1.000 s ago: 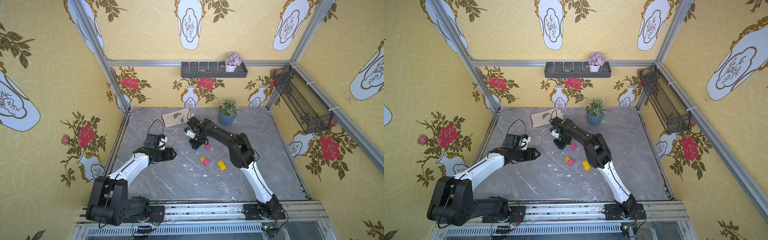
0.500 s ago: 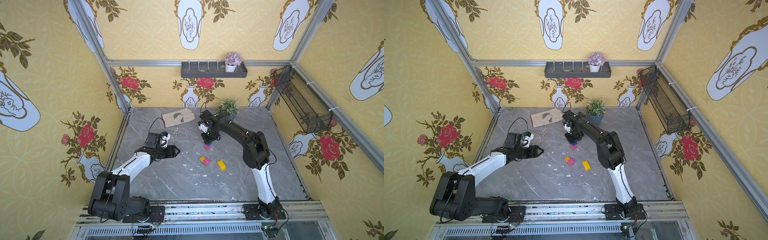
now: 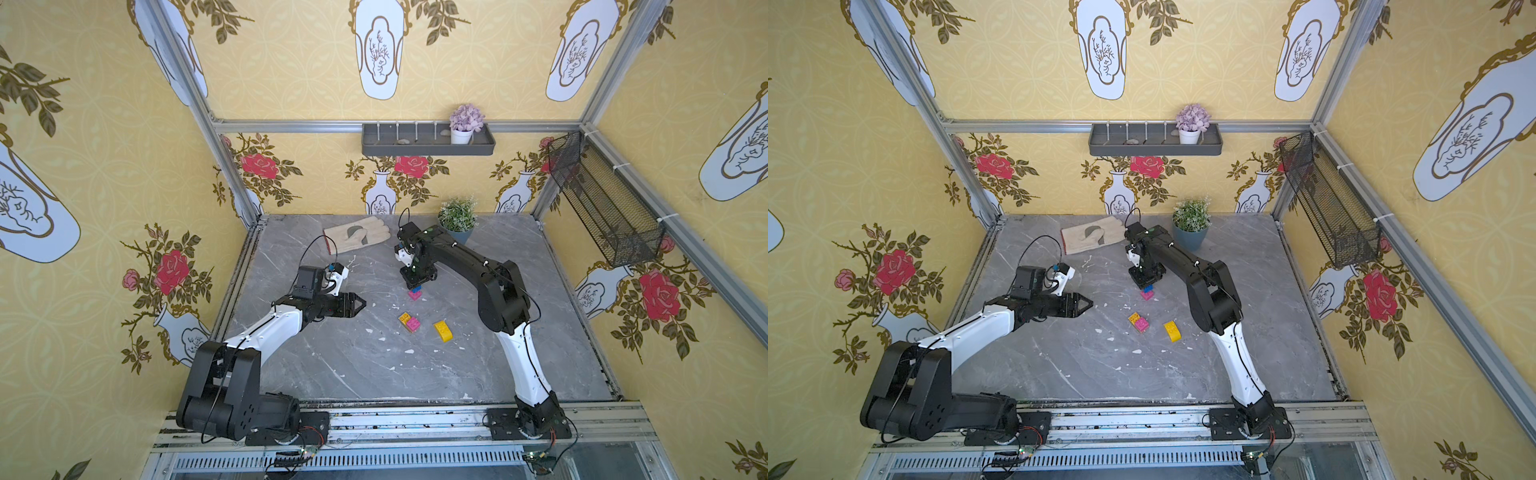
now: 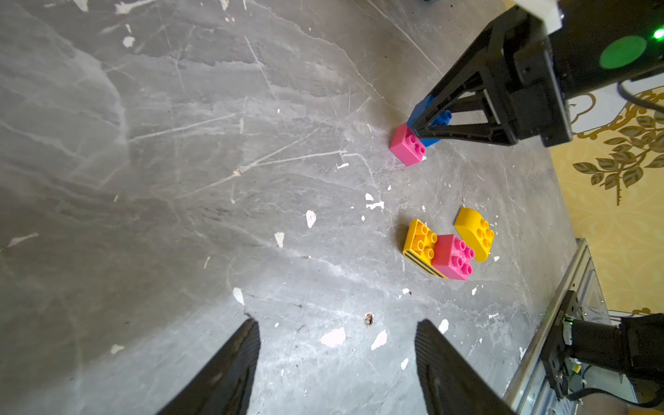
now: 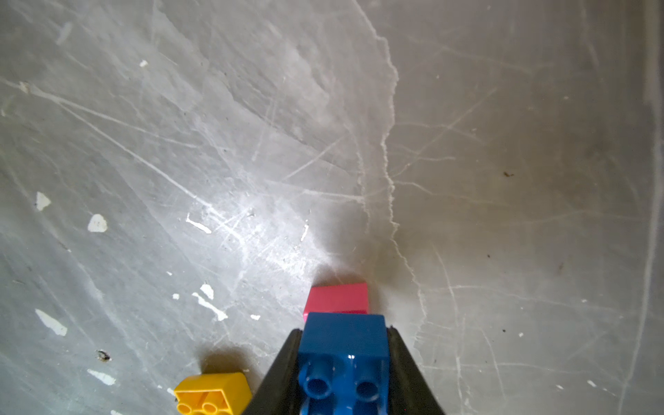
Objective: Assemble the letter s with lego
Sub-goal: Assemble the lego brick with the lego brick.
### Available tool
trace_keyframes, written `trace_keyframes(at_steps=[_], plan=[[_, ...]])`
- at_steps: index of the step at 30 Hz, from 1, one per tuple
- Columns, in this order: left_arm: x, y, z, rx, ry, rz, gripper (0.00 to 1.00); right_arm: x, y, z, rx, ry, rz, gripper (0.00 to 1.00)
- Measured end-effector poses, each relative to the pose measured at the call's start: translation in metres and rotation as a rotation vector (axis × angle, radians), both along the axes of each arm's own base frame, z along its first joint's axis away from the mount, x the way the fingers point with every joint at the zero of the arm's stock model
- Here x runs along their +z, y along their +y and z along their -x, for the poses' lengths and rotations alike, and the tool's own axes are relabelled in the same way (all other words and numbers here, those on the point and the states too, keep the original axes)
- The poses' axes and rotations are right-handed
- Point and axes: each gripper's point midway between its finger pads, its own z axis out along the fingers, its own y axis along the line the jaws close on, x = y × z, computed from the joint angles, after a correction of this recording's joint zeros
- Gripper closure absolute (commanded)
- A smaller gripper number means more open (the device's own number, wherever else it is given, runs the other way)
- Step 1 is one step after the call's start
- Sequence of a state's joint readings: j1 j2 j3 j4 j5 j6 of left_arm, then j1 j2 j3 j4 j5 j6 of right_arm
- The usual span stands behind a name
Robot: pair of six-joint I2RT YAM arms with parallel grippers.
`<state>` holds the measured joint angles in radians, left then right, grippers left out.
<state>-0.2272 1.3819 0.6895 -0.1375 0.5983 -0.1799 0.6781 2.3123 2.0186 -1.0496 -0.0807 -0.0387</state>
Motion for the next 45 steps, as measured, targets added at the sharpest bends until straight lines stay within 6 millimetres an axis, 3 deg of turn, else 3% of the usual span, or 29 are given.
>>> trace_keyframes(at_steps=[22, 45], plan=[[-0.004, 0.001, 0.001, -0.025, -0.011, -0.020, 0.29, -0.012, 0.005, 0.003, 0.027, 0.023, -0.016, 0.69], [-0.006, 0.004, 0.003, -0.023, -0.008, -0.024, 0.28, -0.020, 0.001, 0.009, 0.054, -0.145, -0.057, 0.82]])
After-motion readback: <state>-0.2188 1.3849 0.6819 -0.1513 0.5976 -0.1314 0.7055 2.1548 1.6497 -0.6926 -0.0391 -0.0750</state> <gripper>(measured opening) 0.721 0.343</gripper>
